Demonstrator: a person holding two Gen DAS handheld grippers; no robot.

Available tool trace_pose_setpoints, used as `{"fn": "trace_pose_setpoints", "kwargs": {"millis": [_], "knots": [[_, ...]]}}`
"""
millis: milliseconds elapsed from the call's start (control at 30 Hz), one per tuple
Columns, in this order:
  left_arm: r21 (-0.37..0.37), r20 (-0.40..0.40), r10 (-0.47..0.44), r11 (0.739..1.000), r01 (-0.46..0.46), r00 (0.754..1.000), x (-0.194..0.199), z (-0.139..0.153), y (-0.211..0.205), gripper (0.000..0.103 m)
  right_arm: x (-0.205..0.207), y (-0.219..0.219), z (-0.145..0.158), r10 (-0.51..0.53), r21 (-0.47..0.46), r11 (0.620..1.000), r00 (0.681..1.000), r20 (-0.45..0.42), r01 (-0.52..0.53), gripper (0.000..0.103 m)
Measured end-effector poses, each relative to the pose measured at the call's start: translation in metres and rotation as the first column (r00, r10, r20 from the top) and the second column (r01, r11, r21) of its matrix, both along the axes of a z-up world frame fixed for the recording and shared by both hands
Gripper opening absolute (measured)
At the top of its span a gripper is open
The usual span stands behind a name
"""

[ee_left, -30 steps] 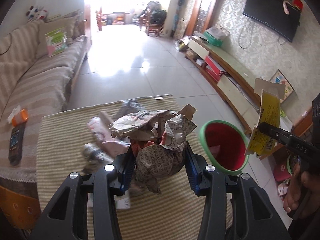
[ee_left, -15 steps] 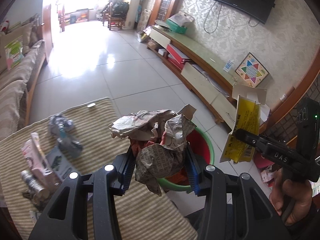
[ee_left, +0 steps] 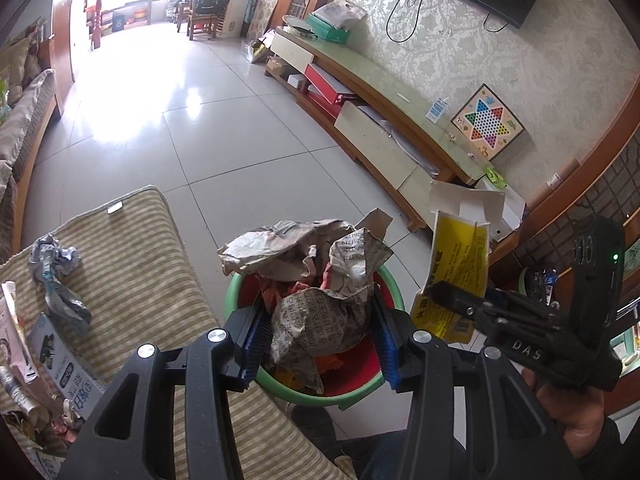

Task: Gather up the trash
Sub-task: 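Lift the yellow box and foil wrapper and carry both over the red bucket, then open both tools over the red bucket to drop box and wrapper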

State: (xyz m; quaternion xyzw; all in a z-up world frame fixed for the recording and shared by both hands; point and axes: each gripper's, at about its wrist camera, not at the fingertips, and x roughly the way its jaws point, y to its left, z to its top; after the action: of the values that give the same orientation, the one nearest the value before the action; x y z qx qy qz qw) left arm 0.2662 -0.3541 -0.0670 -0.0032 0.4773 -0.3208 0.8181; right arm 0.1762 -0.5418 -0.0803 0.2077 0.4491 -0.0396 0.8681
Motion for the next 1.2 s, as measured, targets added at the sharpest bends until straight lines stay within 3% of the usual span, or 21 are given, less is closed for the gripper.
{"fn": "trace_pose_setpoints", "kwargs": {"millis": [567, 600, 667, 700, 733, 833, 900, 967, 1133, 1200], "knots": [[-0.007, -0.038, -0.018, 1.000, 0.018, 0.999, 0.014, -0.014, -0.022, 0.053, 0.009, 0.000, -0.021, 0.011, 0.014, 1.000, 0.999, -0.039, -0.010, 0.042], [-0.012, -0.036, -0.018, 1.000, 0.017, 0.999, 0.014, -0.013, -0.022, 0.055, 0.008, 0.000, -0.022, 0.011, 0.015, 1.000, 0.999, -0.040, -0.010, 0.042], [-0.024, -0.027, -0.010, 1.000, 0.009, 1.000, 0.015, -0.011, -0.022, 0.079, 0.008, 0.000, -0.023, 0.014, 0.016, 1.000, 0.999, -0.044, -0.014, 0.042], [-0.028, -0.019, -0.004, 1.000, 0.004, 1.000, 0.015, -0.009, -0.022, 0.084, 0.010, 0.001, -0.023, 0.015, 0.016, 1.000, 0.999, -0.047, -0.014, 0.043], [-0.040, -0.009, 0.000, 0.999, 0.000, 1.000, 0.014, -0.006, -0.021, 0.089, 0.011, 0.002, -0.023, 0.015, 0.018, 1.000, 0.999, -0.049, -0.015, 0.043], [-0.072, -0.005, 0.004, 0.997, -0.004, 1.000, 0.014, 0.001, -0.017, 0.089, 0.013, 0.005, -0.025, 0.025, 0.022, 0.999, 0.998, -0.056, -0.024, 0.045], [-0.085, 0.009, 0.016, 0.996, -0.015, 1.000, 0.014, 0.007, -0.012, 0.089, 0.015, 0.010, -0.025, 0.041, 0.019, 0.999, 0.997, -0.058, -0.040, 0.053], [-0.099, 0.019, 0.030, 0.995, -0.028, 0.999, 0.014, 0.011, -0.005, 0.089, 0.014, 0.014, -0.022, 0.039, -0.003, 0.999, 0.998, -0.050, -0.039, 0.083], [-0.080, 0.043, 0.068, 0.995, -0.065, 0.997, 0.015, 0.022, 0.010, 0.089, 0.015, 0.024, -0.012, 0.042, -0.019, 0.999, 0.999, -0.029, -0.042, 0.098], [-0.083, 0.050, 0.074, 0.994, -0.070, 0.996, 0.014, 0.027, 0.016, 0.089, 0.014, 0.028, -0.006, 0.038, -0.033, 0.999, 0.999, -0.022, -0.039, 0.098]]}}
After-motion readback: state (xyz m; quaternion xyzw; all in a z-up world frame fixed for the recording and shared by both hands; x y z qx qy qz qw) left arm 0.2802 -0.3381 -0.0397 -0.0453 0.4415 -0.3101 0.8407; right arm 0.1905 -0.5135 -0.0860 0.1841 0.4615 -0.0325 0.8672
